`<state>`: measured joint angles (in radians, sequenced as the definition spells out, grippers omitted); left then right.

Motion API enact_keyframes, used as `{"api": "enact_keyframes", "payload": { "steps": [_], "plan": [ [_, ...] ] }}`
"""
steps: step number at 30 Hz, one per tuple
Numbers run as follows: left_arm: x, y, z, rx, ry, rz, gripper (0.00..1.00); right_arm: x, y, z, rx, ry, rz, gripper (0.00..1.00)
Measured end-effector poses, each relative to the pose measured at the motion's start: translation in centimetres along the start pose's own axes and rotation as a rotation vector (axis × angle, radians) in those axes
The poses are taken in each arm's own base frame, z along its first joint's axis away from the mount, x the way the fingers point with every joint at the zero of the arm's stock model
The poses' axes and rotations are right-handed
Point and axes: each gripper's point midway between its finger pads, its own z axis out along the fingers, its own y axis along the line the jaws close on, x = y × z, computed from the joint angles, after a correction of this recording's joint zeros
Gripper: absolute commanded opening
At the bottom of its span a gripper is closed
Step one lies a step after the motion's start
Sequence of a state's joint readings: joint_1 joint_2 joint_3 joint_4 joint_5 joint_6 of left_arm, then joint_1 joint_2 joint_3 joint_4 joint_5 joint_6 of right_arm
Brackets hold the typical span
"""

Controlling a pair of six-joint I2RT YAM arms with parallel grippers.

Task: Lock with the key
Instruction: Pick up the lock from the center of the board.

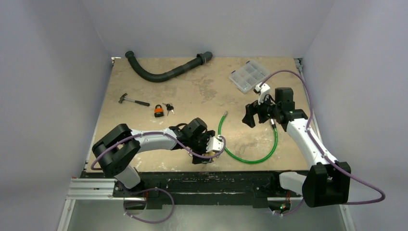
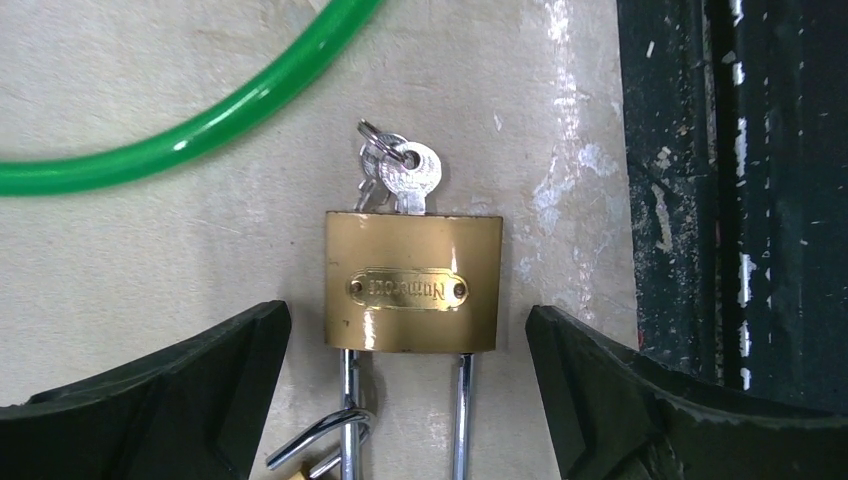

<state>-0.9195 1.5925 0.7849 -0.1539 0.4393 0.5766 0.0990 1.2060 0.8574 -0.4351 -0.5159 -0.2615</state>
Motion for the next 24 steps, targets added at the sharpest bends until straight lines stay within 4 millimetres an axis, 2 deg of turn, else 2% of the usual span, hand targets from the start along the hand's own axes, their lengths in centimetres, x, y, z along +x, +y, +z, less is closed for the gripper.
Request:
{"api": "enact_keyframes", "payload": {
  "steps": [5, 10, 12, 18, 24],
  "plan": [
    [0.3, 0.0, 0.7, 0.003, 0.008, -0.008, 0.73, -0.9, 0.2, -1.1, 0.015, -0.038, -0.024, 0.97],
    [-0.5, 0.8, 1.4, 0.011, 0.014, -0.015, 0.44, -0.6, -0.1, -1.5, 0.025, -0.031, -0.035, 0.97],
    [-0.5, 0.8, 1.3, 0.019, 0.020, -0.014, 0.36, -0.5, -0.4, -1.6, 0.031, -0.030, -0.037, 0.97],
    [-0.6, 0.6, 1.1, 0.054, 0.055, -0.027, 0.20, -0.5, -1.0, -1.8, 0.043, -0.033, -0.043, 0.97],
    [-1.2, -0.9, 0.0, 0.134, 0.088, -0.101, 0.14, -0.3, -1.0, -1.7, 0.035, -0.029, -0.050, 0.97]
  ]
}}
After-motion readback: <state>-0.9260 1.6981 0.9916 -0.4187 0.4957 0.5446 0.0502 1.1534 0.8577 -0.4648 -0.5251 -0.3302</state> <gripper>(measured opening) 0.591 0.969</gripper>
